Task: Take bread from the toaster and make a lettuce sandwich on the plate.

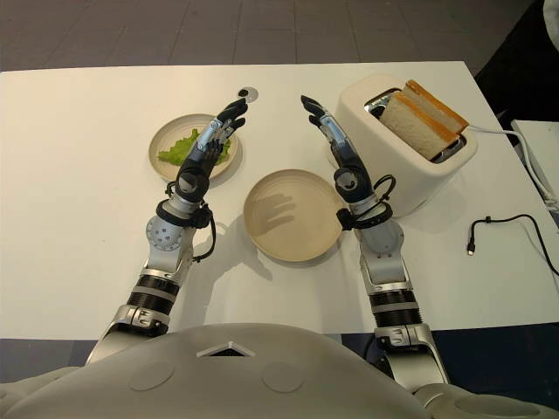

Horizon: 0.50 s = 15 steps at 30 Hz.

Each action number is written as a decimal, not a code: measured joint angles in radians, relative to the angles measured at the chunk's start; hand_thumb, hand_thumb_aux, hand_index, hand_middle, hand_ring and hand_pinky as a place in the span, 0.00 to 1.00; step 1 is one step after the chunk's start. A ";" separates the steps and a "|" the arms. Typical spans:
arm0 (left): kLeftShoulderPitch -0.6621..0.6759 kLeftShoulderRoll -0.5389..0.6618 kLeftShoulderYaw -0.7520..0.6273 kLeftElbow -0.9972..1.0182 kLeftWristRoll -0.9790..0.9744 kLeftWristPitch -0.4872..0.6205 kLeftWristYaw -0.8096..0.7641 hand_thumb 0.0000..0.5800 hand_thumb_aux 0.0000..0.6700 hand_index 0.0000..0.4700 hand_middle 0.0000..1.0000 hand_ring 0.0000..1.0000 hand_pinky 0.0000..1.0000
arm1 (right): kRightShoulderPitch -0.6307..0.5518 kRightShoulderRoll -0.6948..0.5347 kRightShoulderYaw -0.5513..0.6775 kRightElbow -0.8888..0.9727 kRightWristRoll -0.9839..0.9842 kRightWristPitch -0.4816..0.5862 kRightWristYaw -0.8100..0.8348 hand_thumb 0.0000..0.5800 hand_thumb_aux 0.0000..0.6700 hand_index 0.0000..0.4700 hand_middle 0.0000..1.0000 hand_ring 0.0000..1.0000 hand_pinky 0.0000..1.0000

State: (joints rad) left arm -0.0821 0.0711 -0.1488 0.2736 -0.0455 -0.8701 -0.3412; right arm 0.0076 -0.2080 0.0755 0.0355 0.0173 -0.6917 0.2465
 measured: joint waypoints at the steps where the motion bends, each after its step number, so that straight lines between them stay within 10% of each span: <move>1: 0.000 0.003 0.000 0.000 0.005 -0.002 0.005 0.00 0.00 0.00 0.00 0.00 0.00 | -0.001 0.000 -0.002 -0.001 -0.001 0.000 -0.001 0.00 0.00 0.00 0.00 0.00 0.00; 15: 0.000 0.008 -0.001 0.000 0.026 -0.009 0.032 0.00 0.00 0.00 0.00 0.00 0.00 | -0.003 0.000 -0.022 -0.019 -0.019 0.000 -0.014 0.00 0.00 0.00 0.00 0.00 0.00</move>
State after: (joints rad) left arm -0.0821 0.0792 -0.1502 0.2732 -0.0198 -0.8794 -0.3097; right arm 0.0047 -0.2082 0.0535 0.0166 -0.0017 -0.6919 0.2329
